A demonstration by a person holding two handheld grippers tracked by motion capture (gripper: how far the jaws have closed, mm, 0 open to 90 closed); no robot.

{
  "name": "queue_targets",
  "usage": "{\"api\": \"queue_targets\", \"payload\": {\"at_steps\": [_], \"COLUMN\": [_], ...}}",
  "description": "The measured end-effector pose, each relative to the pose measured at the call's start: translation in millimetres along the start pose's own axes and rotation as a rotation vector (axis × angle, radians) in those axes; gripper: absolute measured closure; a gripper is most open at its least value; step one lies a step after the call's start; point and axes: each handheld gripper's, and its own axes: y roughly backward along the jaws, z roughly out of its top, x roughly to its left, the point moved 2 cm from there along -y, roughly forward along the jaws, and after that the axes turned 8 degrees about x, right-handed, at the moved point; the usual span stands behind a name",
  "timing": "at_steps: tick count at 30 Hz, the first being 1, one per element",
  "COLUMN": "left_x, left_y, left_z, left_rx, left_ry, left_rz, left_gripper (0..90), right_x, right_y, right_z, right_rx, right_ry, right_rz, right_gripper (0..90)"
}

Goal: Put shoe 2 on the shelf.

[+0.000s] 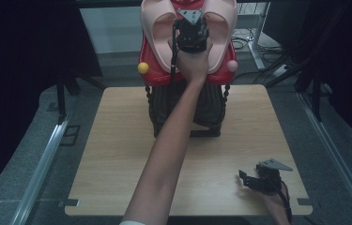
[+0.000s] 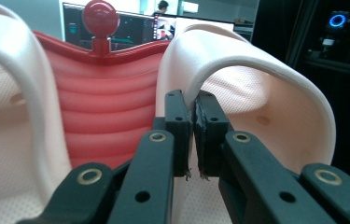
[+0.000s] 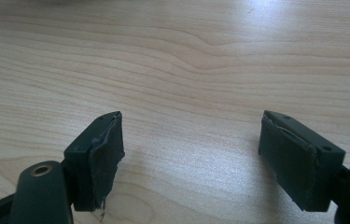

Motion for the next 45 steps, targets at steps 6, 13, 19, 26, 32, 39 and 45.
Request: {"api": "queue_targets", "payload": {"at_steps": [6,13,19,26,32,39,45], "left_x": [4.1,9.5,17.1,28.7,37.3,52.2,63.6], "left_y": [2.2,12.5,29.6,57.8,78.0,102.7,124.5], "left_z": [-1.8,0.6,-4.0,-16.9,-31.8,-53.3,-79.9], "left_rx": [0.002,0.017,0.028,0.023,0.038,0.069,0.088], "left_ry": [-0.002,-0.003,-0.012,-0.016,-0.042,-0.054,-0.066], "left_rz": [-0.007,-0.068,-0.141,-0.233,-0.284,-0.355,-0.416], "left_gripper": [84.1,60.0,53.9,52.5,51.7,50.9,50.9], "right_x": [0.6,0.4,1.2,1.9,1.7,1.9,3.1], "right_y": [-0.3,-0.3,0.1,-0.7,-0.8,-0.9,-2.0], "right_z": [0.1,0.3,-0.4,0.4,0.7,0.8,1.5], "right_rx": [0.001,0.003,0.005,0.007,0.009,0.011,0.014], "right_ry": [0.004,0.005,0.009,0.012,0.008,0.016,0.017], "right_rz": [-0.005,-0.005,-0.013,-0.023,-0.025,-0.032,-0.045], "right_gripper": [22.2,22.2,22.2,22.2,22.2,22.2,22.1]}}
